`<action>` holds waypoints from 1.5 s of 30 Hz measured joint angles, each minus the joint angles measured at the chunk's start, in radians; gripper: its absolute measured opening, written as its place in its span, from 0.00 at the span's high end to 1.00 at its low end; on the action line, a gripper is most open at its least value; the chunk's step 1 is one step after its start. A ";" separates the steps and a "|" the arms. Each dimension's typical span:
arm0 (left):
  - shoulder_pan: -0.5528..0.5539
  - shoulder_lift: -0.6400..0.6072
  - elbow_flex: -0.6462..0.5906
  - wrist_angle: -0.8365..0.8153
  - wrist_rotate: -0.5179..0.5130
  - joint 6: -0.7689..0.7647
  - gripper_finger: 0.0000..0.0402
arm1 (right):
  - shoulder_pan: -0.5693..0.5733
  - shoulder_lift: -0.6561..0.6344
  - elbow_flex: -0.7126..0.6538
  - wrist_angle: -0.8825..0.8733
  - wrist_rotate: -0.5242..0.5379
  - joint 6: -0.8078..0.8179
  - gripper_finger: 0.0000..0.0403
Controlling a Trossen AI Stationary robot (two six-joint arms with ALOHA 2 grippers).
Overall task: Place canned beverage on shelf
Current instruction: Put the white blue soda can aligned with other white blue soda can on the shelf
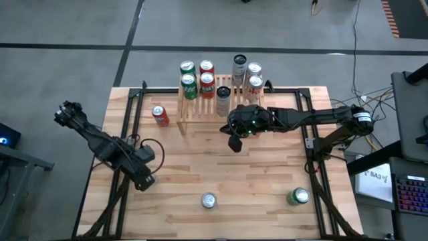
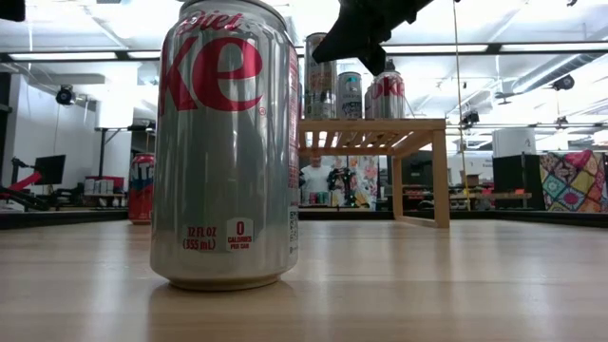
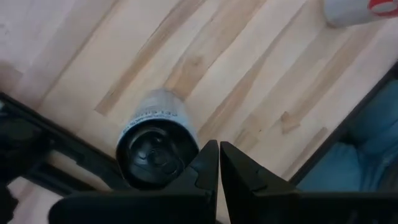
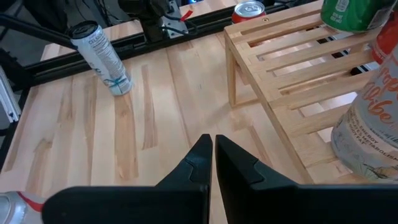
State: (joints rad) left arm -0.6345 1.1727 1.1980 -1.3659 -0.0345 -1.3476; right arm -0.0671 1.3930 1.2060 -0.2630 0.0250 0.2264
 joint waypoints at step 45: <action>-0.288 0.057 -0.003 -0.125 -0.194 0.238 0.21 | 0.057 0.000 0.000 0.007 -0.001 -0.018 0.97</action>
State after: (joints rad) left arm -0.9222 1.2293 1.1950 -1.4910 -0.2281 -1.1091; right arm -0.0105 1.3930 1.2064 -0.2562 0.0242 0.2085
